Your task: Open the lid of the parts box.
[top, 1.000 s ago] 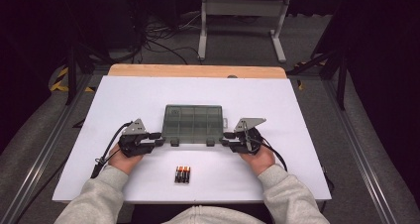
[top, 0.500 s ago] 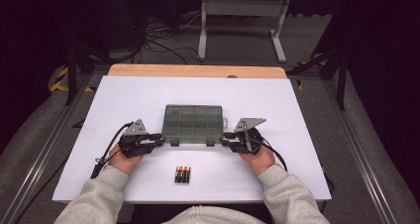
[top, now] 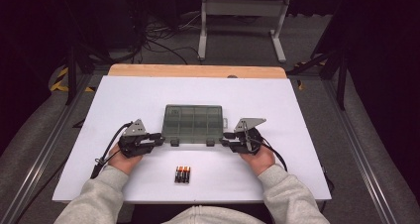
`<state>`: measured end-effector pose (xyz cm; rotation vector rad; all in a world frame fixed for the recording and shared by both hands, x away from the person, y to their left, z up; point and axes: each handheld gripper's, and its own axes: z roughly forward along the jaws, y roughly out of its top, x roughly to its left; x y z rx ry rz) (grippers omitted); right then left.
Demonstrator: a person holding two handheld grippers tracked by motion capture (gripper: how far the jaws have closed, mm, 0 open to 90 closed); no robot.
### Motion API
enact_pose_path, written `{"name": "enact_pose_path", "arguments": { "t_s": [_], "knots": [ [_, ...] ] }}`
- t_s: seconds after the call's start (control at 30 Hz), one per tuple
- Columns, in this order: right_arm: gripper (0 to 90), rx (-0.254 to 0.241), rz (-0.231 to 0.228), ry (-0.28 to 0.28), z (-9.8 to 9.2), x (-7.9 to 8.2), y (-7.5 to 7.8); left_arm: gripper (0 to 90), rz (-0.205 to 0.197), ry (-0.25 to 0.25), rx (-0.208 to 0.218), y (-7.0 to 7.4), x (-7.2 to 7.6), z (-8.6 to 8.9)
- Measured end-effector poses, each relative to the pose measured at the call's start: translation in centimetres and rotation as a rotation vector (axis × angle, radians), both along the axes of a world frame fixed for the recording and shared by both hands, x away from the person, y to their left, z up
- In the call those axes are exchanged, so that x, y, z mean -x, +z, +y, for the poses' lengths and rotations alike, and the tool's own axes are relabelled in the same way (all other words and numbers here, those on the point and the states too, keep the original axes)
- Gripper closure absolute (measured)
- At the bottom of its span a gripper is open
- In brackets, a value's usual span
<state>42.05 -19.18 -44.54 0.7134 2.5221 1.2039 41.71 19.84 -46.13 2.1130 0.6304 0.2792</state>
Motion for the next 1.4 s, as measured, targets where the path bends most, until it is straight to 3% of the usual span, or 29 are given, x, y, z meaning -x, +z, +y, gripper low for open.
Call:
{"name": "enact_pose_path", "arguments": {
  "t_s": [1.4],
  "knots": [
    [68.9,-0.011,0.004,0.003,-0.08,-0.03,0.12,72.4,0.008,-0.005,0.012,0.08,-0.12,0.16]
  ]
}}
